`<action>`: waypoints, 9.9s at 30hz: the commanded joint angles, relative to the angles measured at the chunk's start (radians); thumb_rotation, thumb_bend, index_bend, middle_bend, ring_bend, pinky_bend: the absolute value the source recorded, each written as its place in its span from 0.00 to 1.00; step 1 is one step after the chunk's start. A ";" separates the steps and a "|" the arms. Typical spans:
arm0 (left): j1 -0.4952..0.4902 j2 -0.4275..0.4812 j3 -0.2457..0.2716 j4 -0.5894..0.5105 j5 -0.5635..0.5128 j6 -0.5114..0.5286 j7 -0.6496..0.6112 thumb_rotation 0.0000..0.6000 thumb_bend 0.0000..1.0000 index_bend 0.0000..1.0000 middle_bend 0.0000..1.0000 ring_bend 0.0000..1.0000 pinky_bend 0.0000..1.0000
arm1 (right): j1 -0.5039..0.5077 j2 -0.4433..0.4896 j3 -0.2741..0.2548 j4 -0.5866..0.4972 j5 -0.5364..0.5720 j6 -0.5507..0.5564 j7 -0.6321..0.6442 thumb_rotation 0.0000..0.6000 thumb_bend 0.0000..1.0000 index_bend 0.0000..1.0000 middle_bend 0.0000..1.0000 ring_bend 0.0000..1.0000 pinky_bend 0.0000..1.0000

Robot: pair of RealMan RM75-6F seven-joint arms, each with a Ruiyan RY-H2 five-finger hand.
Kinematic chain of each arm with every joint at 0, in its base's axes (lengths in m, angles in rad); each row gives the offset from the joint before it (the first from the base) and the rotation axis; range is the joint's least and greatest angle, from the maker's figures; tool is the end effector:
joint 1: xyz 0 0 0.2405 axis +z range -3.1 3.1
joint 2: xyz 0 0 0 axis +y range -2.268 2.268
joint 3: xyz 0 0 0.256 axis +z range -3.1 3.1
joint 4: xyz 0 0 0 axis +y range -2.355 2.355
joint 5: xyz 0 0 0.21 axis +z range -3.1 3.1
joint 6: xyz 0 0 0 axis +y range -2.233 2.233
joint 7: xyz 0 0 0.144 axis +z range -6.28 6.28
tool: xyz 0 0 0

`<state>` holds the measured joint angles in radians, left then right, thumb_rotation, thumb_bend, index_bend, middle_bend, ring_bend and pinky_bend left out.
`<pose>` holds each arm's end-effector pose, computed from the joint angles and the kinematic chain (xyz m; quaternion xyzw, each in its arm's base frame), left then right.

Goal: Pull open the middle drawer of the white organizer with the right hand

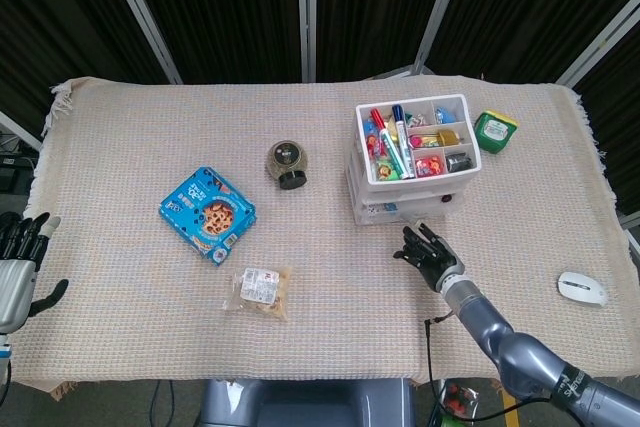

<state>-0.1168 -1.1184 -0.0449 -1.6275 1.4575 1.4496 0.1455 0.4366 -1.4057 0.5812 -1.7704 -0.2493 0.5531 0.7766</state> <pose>-0.3100 0.1895 0.1547 -0.6202 -0.3598 -0.3411 0.6079 -0.1893 -0.3118 0.0130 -0.0668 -0.9048 0.4180 0.0455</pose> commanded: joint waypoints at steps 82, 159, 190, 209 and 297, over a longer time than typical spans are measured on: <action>0.003 -0.002 -0.001 -0.005 0.001 0.005 0.001 1.00 0.32 0.00 0.00 0.00 0.00 | -0.164 0.311 -0.296 -0.181 -0.700 0.683 -0.797 1.00 0.29 0.22 0.83 0.85 0.60; 0.002 -0.002 -0.001 -0.001 0.001 0.003 -0.004 1.00 0.32 0.00 0.00 0.00 0.00 | 0.046 0.062 -0.360 -0.004 -0.616 0.555 -0.976 1.00 0.31 0.45 0.84 0.86 0.60; 0.003 -0.002 0.000 -0.001 0.002 0.004 -0.005 1.00 0.32 0.00 0.00 0.00 0.00 | 0.004 0.165 -0.422 -0.155 -0.645 0.580 -1.001 1.00 0.31 0.47 0.84 0.86 0.60; 0.003 -0.002 0.000 0.000 0.003 0.004 -0.005 1.00 0.32 0.00 0.00 0.00 0.00 | 0.008 0.207 -0.367 -0.211 -0.672 0.618 -0.967 1.00 0.14 0.34 0.86 0.87 0.60; 0.000 0.002 0.000 0.000 0.004 -0.001 -0.013 1.00 0.32 0.00 0.00 0.00 0.00 | 0.348 0.065 -0.415 0.129 -0.374 0.441 -1.296 1.00 0.29 0.56 1.00 1.00 0.63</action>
<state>-0.1169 -1.1165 -0.0446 -1.6277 1.4613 1.4483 0.1328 0.7848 -1.3401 0.1659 -1.6417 -0.6223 0.9941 -0.5201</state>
